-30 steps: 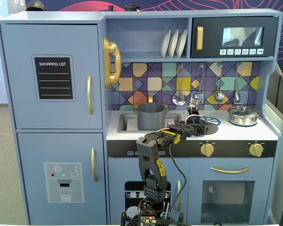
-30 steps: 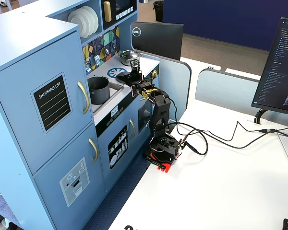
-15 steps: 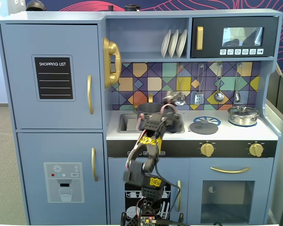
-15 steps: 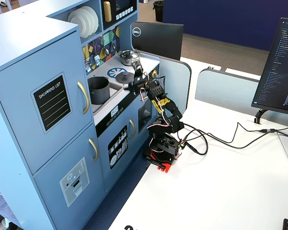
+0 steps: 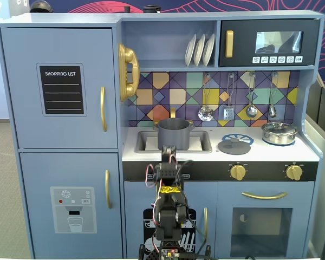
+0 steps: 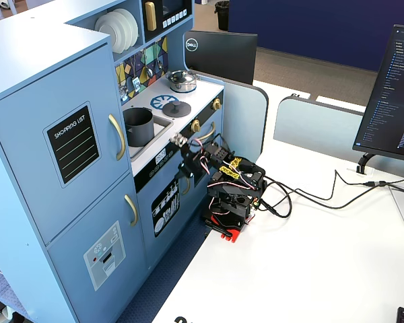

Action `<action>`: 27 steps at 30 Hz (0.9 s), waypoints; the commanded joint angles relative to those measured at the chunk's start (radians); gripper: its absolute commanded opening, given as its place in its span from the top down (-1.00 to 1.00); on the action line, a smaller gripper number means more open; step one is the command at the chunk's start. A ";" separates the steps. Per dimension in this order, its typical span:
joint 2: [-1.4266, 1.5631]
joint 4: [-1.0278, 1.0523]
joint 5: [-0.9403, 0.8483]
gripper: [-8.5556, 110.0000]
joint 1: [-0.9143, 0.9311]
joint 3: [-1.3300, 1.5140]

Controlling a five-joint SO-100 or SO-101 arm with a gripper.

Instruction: Take off the lid from the gray recipient and place it on the counter

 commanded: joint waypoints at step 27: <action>0.215 0.529 0.089 0.80 -0.005 0.268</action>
